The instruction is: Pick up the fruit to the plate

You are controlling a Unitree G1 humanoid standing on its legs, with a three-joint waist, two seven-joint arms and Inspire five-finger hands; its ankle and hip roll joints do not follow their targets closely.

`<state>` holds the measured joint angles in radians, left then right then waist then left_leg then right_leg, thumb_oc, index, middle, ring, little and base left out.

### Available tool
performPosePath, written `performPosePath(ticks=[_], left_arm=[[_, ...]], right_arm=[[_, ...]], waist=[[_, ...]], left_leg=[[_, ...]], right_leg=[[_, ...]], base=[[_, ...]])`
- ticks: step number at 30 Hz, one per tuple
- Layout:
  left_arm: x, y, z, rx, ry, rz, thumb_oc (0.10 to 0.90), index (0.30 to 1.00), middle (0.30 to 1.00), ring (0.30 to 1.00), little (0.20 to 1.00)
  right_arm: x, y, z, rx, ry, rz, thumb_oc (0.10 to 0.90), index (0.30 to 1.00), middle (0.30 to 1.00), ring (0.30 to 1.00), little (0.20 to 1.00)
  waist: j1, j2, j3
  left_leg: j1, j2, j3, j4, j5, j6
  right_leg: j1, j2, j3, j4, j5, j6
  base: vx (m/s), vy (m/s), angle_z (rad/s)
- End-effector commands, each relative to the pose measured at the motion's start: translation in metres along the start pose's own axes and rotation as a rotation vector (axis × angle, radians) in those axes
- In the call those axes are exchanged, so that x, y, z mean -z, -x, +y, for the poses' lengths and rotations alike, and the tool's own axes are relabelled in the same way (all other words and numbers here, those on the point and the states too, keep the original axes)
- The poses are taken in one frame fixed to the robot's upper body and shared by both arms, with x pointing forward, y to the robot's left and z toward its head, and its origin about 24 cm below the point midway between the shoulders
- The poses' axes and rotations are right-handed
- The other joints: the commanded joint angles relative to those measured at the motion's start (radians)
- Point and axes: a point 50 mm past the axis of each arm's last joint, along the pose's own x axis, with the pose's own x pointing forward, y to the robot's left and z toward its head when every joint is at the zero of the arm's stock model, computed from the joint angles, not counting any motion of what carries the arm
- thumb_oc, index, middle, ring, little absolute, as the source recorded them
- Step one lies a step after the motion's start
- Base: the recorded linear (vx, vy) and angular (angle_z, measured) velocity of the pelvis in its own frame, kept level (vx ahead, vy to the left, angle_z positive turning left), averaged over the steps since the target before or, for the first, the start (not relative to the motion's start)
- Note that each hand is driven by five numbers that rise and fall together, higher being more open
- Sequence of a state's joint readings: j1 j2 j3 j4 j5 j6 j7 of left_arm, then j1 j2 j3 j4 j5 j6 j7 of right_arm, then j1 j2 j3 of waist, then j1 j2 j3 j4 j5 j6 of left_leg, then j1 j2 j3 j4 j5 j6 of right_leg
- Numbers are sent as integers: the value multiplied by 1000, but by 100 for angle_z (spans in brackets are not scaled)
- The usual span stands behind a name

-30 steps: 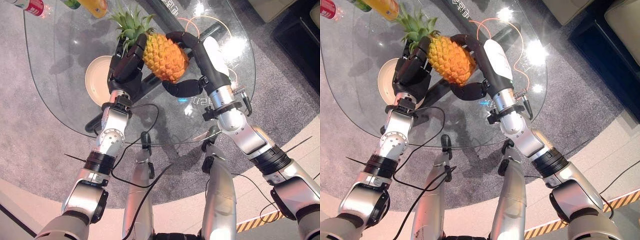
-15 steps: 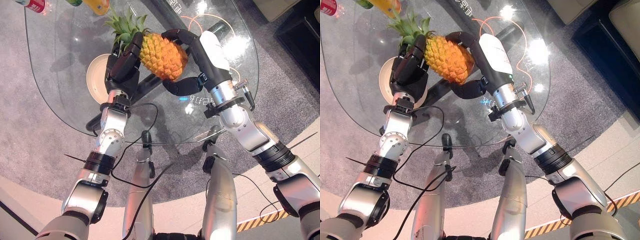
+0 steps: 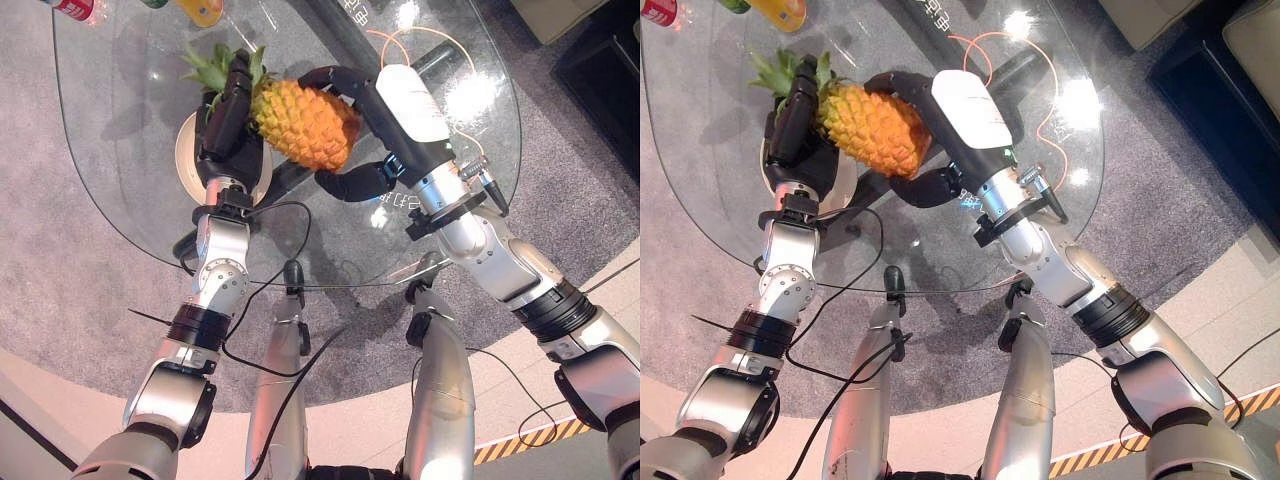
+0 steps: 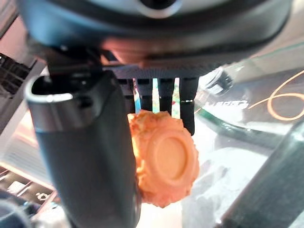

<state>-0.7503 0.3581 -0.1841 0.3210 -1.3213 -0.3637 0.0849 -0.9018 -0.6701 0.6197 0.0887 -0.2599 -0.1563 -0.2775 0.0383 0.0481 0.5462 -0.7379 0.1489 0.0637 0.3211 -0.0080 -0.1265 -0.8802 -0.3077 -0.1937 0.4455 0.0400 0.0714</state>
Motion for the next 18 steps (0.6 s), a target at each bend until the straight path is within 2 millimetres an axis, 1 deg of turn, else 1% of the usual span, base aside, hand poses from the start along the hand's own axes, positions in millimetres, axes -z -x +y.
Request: performPosePath(ticks=[1,17,18], left_arm=[[-37,-7,-75,341,43,-223,100,300,300,300,200],[-45,-6,-79,336,32,-298,100,300,300,300,200],[-45,-6,-79,334,33,-301,100,300,300,300,200]], right_arm=[[-62,-20,-29,100,0,-354,100,300,300,300,200],[-60,-20,-32,132,8,-342,100,300,300,300,200],[-60,-20,-32,136,9,-340,300,472,472,472,400]], waist=[[1,9,-26],[2,6,-26],[2,6,-26]], left_leg=[[-76,7,-9,43,62,1],[-76,5,-10,33,66,-1],[-76,5,-10,33,67,-1]], right_leg=[[55,-52,8,-28,1,100],[54,-49,6,-28,0,101],[54,-48,7,-28,0,101]], base=[[0,0,0],[0,0,0],[0,0,0]])
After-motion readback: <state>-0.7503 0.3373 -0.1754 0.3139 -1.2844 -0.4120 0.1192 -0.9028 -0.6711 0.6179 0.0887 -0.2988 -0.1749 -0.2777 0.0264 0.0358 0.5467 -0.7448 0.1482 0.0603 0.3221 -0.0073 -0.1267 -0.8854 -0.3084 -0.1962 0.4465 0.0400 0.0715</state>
